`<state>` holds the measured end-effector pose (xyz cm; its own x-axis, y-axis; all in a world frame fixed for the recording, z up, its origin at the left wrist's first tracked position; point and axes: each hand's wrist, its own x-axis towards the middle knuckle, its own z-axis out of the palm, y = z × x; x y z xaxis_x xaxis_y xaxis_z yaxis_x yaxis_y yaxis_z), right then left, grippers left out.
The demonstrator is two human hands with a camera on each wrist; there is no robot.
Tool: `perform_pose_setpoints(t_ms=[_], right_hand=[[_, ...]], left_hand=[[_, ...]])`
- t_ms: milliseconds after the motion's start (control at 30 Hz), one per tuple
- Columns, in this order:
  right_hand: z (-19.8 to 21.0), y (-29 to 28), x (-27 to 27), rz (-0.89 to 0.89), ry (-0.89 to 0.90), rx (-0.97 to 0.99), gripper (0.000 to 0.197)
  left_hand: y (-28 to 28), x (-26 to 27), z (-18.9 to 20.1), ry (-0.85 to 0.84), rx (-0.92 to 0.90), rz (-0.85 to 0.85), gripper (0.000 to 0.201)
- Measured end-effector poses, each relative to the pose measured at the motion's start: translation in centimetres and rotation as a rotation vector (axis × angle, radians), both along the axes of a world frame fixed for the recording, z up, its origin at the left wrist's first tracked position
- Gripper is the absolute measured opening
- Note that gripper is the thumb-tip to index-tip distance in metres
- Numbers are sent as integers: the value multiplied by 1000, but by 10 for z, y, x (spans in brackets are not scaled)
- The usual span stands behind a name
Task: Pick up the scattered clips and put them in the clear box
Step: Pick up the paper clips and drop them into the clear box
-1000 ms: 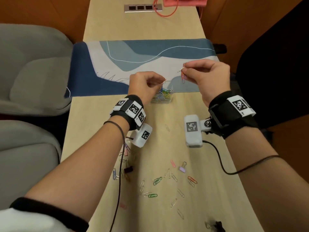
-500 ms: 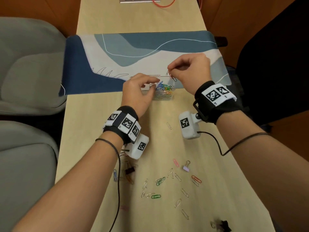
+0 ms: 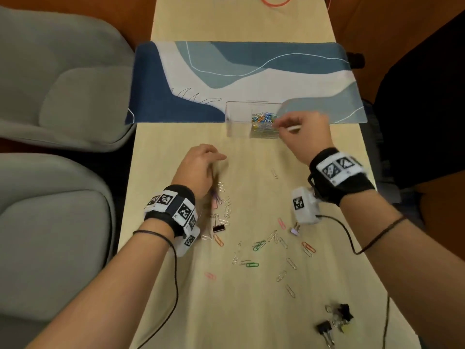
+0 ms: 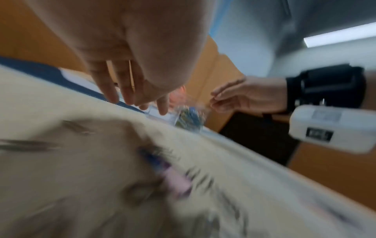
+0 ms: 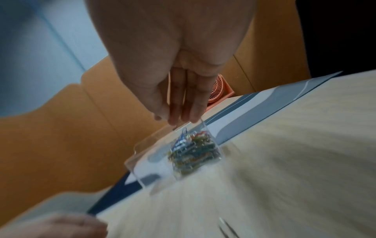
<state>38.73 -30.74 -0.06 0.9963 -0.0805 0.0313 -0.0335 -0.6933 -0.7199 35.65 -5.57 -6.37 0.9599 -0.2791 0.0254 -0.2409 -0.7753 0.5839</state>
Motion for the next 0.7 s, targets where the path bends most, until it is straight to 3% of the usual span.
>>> perform_pose_setpoints(t_ms=[67, 167, 300, 433, 533, 600, 700], right_hand=[[-16, 2, -22, 92, 114, -196, 26], [-39, 12, -56, 256, 314, -452, 35], [-47, 33, -111, 328, 347, -610, 47], [-49, 54, -162, 363, 249, -692, 54], [-48, 64, -196, 422, 251, -695, 60], [-48, 69, -215, 445, 260, -684, 65], [-52, 77, -233, 464, 252, -713, 52]], left_hand=[[6, -14, -1, 37, 150, -129, 52], [14, -37, -3, 139, 237, -208, 59], [24, -67, -5, 135, 305, -232, 59], [31, -100, -5, 239, 298, -149, 61], [36, -129, -3, 306, 254, -47, 50], [39, -149, 0, 228, 222, -9, 39], [40, -173, 4, 96, 202, 26, 24]])
